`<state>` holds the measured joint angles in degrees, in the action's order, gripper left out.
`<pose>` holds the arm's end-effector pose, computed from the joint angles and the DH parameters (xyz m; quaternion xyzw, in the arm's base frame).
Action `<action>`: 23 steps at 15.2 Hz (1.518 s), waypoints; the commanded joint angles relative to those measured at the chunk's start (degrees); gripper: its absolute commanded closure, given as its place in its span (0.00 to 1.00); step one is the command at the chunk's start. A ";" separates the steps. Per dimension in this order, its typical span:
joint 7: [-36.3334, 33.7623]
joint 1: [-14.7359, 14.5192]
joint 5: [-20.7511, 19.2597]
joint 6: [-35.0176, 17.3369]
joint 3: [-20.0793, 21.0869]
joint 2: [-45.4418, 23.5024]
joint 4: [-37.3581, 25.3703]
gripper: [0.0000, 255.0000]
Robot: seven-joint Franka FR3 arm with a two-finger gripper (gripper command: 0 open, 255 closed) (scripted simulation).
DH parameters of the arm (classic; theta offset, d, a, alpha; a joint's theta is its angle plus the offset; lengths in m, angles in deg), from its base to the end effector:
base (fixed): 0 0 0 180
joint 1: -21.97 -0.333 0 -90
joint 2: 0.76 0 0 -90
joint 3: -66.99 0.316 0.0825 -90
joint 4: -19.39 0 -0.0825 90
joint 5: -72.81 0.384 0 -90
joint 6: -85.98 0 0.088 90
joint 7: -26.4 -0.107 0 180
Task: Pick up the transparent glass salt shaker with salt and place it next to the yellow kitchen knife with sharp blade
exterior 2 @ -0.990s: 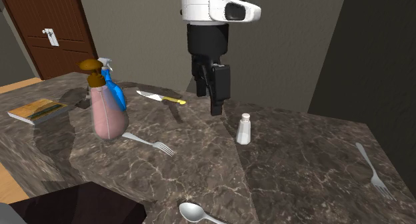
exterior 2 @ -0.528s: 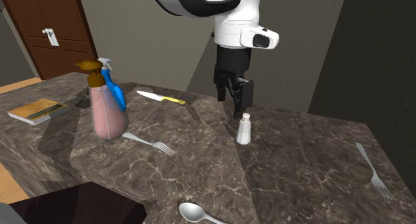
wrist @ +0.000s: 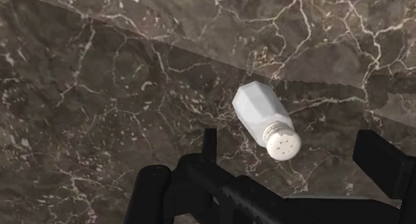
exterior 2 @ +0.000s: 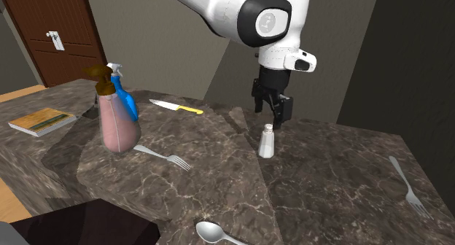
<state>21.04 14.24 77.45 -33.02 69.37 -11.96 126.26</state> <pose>0.5998 0.1100 0.4138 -0.9989 -0.0217 -0.0027 0.0403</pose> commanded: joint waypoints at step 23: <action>0.14 -0.47 0.46 -5.51 0.43 -5.42 0.02 1.00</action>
<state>21.18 13.76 77.91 -38.53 69.80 -17.37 126.26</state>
